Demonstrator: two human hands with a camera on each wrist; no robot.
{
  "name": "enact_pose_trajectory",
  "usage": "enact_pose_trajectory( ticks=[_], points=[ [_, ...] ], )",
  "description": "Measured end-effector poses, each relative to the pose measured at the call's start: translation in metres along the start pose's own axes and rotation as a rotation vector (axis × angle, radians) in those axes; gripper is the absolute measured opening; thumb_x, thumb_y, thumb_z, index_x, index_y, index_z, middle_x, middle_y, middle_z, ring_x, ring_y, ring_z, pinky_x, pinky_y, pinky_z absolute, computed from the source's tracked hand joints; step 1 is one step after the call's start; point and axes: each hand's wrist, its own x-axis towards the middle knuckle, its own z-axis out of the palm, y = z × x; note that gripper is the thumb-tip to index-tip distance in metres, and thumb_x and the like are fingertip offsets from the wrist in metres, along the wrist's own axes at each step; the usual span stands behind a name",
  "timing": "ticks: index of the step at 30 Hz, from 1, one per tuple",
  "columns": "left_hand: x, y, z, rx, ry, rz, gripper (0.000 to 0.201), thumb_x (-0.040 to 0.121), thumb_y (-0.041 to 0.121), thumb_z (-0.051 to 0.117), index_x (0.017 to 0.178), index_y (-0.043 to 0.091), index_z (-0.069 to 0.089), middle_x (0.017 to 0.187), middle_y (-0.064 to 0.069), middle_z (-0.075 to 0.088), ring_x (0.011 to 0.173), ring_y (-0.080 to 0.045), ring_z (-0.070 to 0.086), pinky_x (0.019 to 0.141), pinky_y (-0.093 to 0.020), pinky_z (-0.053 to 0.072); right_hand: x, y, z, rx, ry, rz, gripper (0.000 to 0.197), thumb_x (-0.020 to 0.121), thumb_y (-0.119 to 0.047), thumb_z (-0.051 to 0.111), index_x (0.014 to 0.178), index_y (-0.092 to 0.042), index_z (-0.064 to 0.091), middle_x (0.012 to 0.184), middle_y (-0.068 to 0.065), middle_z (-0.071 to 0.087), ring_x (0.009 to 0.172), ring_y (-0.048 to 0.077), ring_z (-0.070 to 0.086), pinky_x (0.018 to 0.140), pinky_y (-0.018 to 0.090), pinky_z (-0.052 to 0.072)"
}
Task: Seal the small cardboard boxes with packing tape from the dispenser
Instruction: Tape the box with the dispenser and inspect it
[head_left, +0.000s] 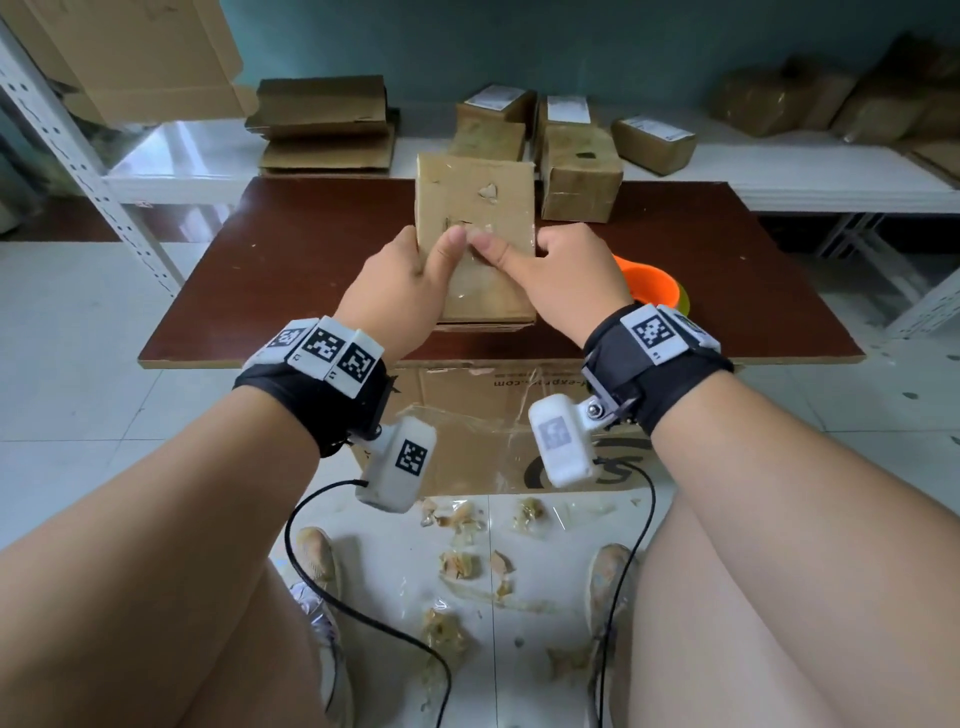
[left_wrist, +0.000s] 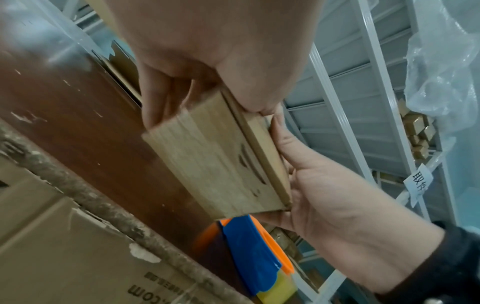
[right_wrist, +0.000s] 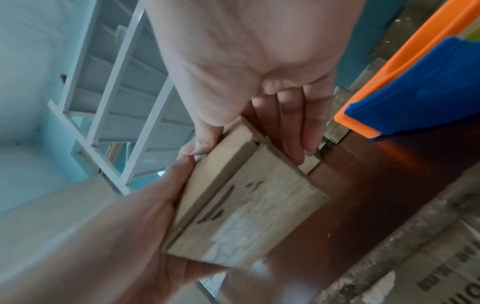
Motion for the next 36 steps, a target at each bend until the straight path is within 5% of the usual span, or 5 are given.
enact_pose_trajectory(
  ticks=[8,18,27,31,36],
  points=[
    [0.01,-0.011,0.007,-0.377,-0.07,-0.121,0.065,0.088,0.071,0.066,0.11,0.011,0.076,0.101,-0.009,0.079,0.087,-0.02,0.07,0.082,-0.041,0.058,0.013,0.027,0.004,0.185,-0.045,0.189,0.071,0.1,-0.068,0.053,0.056,-0.015,0.039,0.043,-0.007,0.041,0.047,0.015,0.044,0.054,0.03,0.04],
    [0.028,-0.027,0.018,-0.376,0.077,-0.485,0.05,0.091,0.053,0.073,0.103,0.005,0.074,0.099,-0.009,0.077,0.088,-0.028,0.076,0.084,-0.04,0.065,0.002,0.034,0.024,0.144,-0.394,0.023,0.078,0.082,-0.053,0.08,0.151,-0.027,0.056,0.119,-0.013,0.075,0.114,0.01,0.069,0.107,0.042,0.055],
    [0.026,-0.01,0.015,-0.188,0.101,-0.315,0.044,0.099,0.054,0.058,0.088,0.012,0.061,0.088,-0.003,0.06,0.079,-0.024,0.057,0.077,-0.037,0.047,0.01,0.055,-0.027,-0.489,0.025,0.323,0.079,0.079,-0.08,0.067,0.135,-0.024,0.058,0.133,0.006,0.061,0.128,0.035,0.056,0.106,0.052,0.043],
    [0.02,-0.002,0.014,-0.047,0.099,-0.257,0.058,0.087,0.059,0.056,0.125,0.015,0.065,0.129,-0.007,0.064,0.119,-0.031,0.062,0.101,-0.05,0.055,0.015,0.085,-0.03,-0.432,-0.113,0.445,0.057,0.08,-0.068,0.077,0.075,-0.018,0.049,0.069,0.003,0.054,0.075,0.032,0.061,0.083,0.049,0.047],
    [0.009,0.011,0.012,-0.038,0.075,-0.156,0.068,0.094,0.044,0.059,0.15,0.007,0.052,0.159,-0.009,0.039,0.159,-0.033,0.022,0.127,-0.053,0.029,0.015,0.081,-0.038,-0.273,0.005,0.462,0.042,0.093,-0.049,0.072,0.079,-0.014,0.054,0.077,0.005,0.061,0.084,0.037,0.066,0.086,0.046,0.054]
  ],
)
